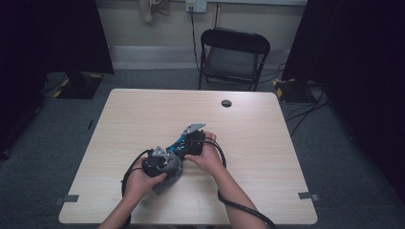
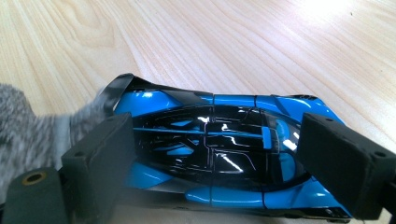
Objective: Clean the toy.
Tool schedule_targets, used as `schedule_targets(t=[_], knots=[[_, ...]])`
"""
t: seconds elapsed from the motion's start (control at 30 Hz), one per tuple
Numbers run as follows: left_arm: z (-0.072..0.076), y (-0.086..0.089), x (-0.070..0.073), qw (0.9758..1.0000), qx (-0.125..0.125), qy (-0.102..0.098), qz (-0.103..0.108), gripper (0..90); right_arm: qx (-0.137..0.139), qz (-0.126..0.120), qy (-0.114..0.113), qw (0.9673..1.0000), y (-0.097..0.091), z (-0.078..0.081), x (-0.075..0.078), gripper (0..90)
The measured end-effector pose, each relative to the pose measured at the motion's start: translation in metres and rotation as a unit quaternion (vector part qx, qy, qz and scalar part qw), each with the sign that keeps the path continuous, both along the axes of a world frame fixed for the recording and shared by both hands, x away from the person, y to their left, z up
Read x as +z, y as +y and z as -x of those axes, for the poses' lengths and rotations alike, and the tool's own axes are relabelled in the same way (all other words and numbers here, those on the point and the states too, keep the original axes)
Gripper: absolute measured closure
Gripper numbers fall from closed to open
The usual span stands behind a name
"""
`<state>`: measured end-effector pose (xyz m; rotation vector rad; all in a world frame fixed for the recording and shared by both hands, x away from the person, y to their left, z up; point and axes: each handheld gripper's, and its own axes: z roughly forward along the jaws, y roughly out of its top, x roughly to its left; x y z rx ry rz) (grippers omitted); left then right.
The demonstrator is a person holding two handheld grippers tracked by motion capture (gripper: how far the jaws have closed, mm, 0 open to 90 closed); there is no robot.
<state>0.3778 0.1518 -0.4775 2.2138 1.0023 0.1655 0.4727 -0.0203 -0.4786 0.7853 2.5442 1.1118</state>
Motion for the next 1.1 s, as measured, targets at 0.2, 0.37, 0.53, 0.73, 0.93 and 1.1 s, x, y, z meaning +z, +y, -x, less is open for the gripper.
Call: schedule_targets(t=[0.2, 0.37, 0.53, 0.73, 0.93, 1.1], knots=[[0.002, -0.013, -0.001, 0.9998, -0.018, 0.003, 0.008, 68.0, -0.001, -0.001, -0.001, 1.0000, 0.000, 0.000, 0.000, 11.1], [0.003, -0.022, -0.001, 0.9993, -0.036, 0.002, 0.008, 68.1, -0.001, -0.001, 0.000, 1.0000, 0.000, 0.000, 0.000, 11.1], [0.005, -0.029, -0.001, 0.9981, -0.056, 0.008, 0.022, 68.0, -0.002, -0.002, -0.001, 1.0000, 0.000, 0.001, 0.000, 11.1], [0.009, -0.029, 0.003, 0.9976, -0.064, 0.000, 0.026, 68.0, -0.001, -0.002, -0.001, 1.0000, 0.000, 0.000, 0.000, 11.1], [0.013, -0.017, 0.007, 0.9977, -0.065, -0.002, 0.021, 67.6, 0.000, -0.004, -0.003, 1.0000, -0.001, 0.000, -0.001, 11.1], [0.016, 0.007, 0.011, 0.9986, -0.050, -0.007, 0.013, 67.3, 0.000, -0.006, -0.003, 1.0000, -0.001, 0.000, -0.001, 11.1]])
